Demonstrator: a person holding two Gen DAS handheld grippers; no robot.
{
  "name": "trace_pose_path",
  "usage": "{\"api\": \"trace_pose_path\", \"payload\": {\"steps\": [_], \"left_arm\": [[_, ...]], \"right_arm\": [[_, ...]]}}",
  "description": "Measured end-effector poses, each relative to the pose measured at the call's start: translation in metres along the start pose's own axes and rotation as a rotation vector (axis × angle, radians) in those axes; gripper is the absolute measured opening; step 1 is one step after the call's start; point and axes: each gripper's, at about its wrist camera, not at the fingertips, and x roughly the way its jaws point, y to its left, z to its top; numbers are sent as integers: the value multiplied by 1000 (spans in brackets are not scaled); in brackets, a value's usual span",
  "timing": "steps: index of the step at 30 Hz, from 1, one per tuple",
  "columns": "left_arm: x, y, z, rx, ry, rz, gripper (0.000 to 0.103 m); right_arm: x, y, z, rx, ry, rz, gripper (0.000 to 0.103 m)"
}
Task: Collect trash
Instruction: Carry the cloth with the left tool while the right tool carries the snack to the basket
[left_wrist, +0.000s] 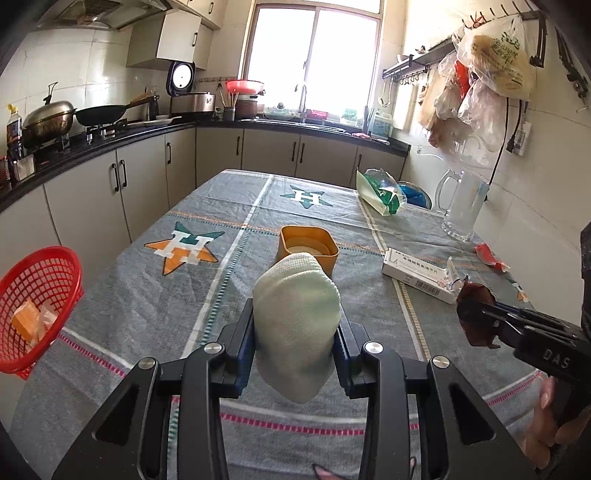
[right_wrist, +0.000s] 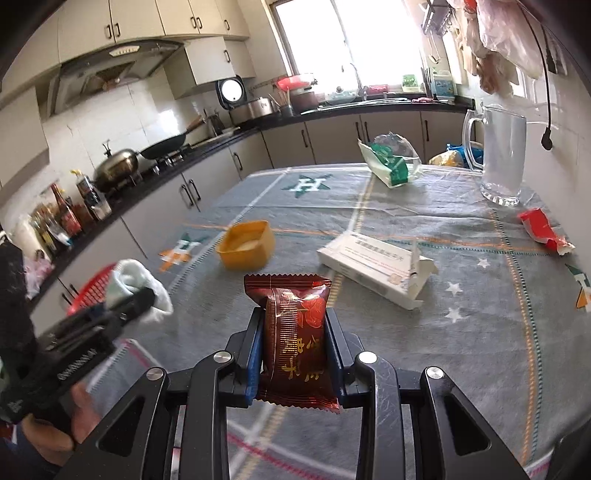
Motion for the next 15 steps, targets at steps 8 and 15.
{"api": "trace_pose_path", "payload": {"steps": [8,15], "left_arm": [[-30,27,8,-26,-48,36,35],[-59,64,16,-64,-105,88,35]], "right_arm": [[-2,34,-4,9,30,64,33],[4,82,9,-53,36,117,33]]}}
